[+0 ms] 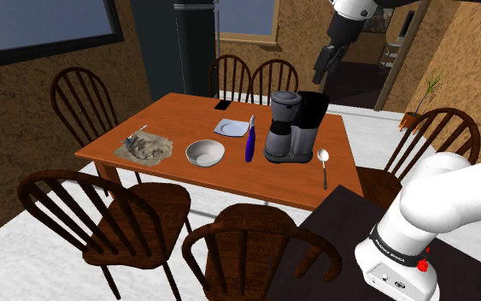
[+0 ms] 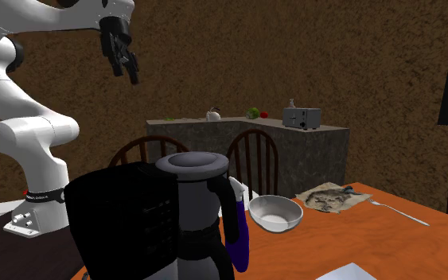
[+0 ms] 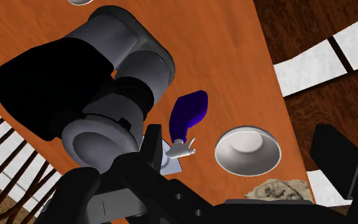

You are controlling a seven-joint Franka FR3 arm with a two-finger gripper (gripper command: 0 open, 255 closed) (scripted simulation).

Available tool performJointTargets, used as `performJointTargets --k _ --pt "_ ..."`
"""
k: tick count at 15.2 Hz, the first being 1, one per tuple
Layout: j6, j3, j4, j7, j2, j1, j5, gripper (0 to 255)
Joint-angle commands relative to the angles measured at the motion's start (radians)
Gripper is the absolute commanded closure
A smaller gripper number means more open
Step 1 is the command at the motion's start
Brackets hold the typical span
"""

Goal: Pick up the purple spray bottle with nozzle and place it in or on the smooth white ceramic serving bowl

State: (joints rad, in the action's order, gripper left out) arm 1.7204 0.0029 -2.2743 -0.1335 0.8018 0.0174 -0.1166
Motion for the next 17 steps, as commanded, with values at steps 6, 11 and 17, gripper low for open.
performJointTargets --k 6,11,17 --pt "0.174 0.05 -0.103 0.135 -0.069 0.028 0.003 0" --pt "0.349 0.104 -0.164 0.276 -0.183 0.062 -0.007 0" --pt "0.544 0.173 -0.179 0.462 -0.369 0.118 -0.051 0"
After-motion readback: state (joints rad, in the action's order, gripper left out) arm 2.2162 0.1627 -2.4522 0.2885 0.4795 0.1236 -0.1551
